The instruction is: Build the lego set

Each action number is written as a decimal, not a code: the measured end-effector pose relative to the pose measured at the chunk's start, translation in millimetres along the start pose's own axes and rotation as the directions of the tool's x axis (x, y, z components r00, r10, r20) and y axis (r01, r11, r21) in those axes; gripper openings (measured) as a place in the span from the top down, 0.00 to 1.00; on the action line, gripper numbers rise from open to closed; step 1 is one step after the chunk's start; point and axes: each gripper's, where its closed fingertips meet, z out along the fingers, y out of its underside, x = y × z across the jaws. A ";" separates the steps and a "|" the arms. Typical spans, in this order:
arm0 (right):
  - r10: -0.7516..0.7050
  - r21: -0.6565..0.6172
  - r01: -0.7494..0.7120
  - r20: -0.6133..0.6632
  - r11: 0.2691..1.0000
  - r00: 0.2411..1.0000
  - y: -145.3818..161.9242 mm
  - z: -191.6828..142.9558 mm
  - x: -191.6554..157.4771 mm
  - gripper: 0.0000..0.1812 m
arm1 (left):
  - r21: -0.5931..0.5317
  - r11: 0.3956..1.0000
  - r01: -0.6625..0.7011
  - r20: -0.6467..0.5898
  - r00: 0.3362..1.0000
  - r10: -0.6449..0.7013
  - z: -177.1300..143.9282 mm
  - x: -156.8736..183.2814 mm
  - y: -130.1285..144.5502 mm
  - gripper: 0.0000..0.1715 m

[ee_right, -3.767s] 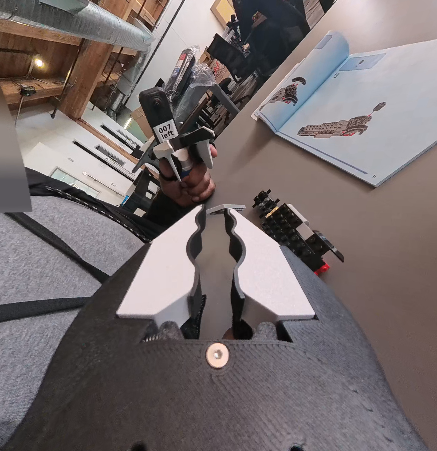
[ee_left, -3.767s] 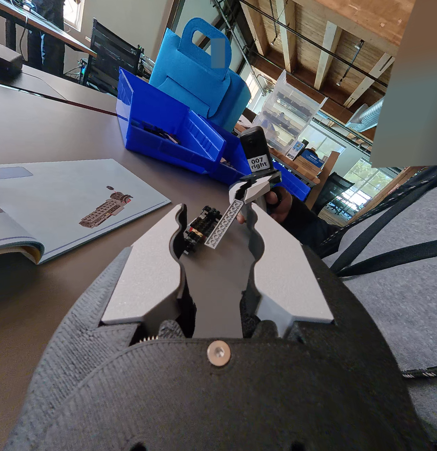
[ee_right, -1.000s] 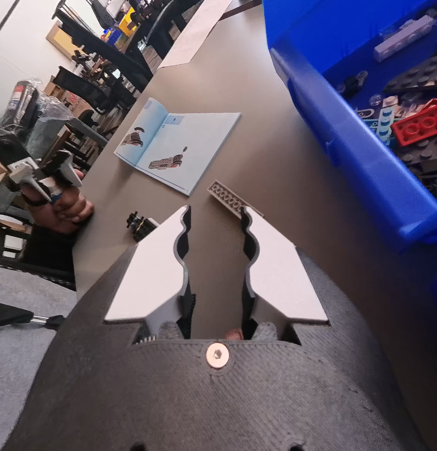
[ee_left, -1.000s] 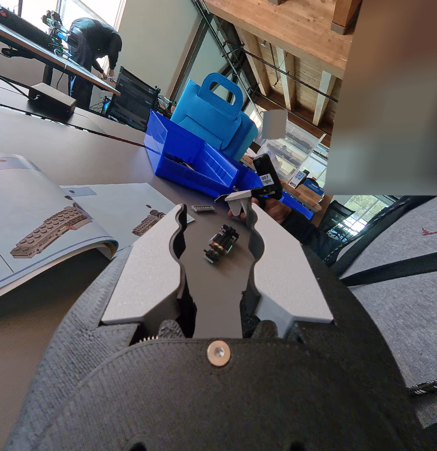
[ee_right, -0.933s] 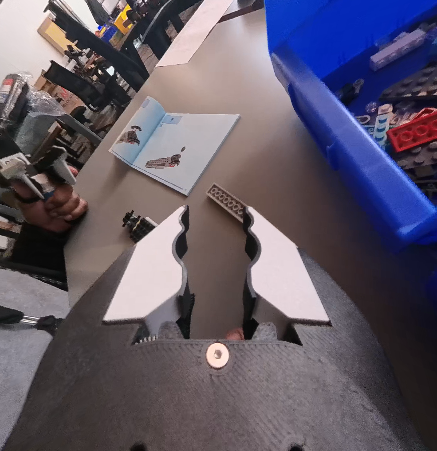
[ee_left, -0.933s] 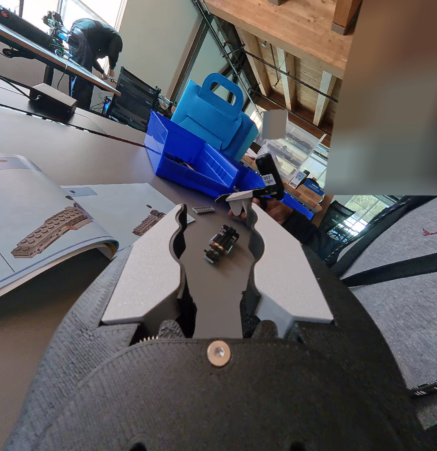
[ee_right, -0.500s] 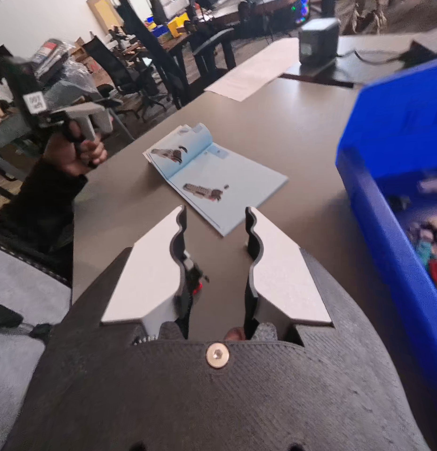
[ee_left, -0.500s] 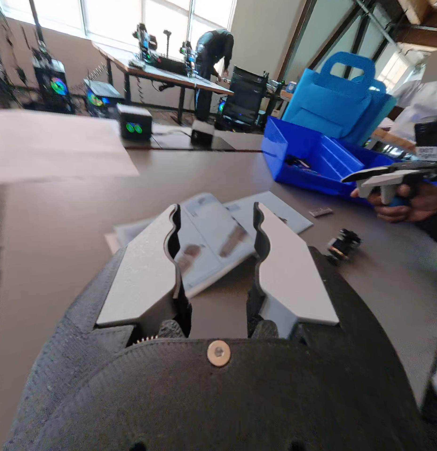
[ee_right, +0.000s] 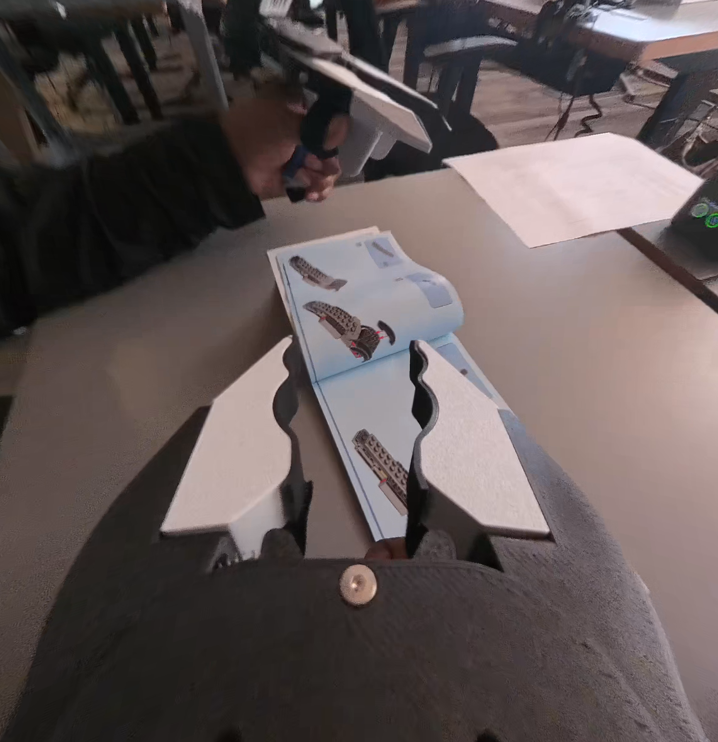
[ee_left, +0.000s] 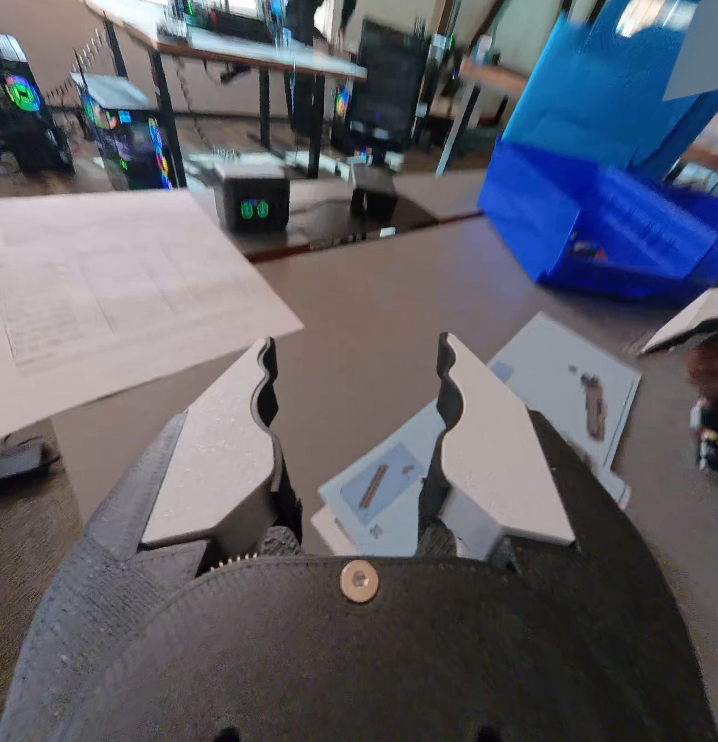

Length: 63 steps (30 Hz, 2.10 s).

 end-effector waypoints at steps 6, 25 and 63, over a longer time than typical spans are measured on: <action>-0.079 -0.065 0.079 0.003 0.995 0.997 9.1 29.7 -8.9 0.67 | -0.181 0.975 -0.129 -0.080 0.990 0.117 -8.9 11.2 24.6 0.51; -0.091 -0.097 0.090 -0.003 0.991 0.996 22.8 30.2 -18.1 0.67 | -0.425 0.816 -0.393 -0.497 0.854 0.152 -38.6 77.2 106.9 0.51; -0.070 -0.106 0.062 -0.078 0.992 0.994 25.4 12.3 3.7 0.68 | -0.516 0.776 -0.363 -0.572 0.820 0.003 -60.7 99.1 122.0 0.52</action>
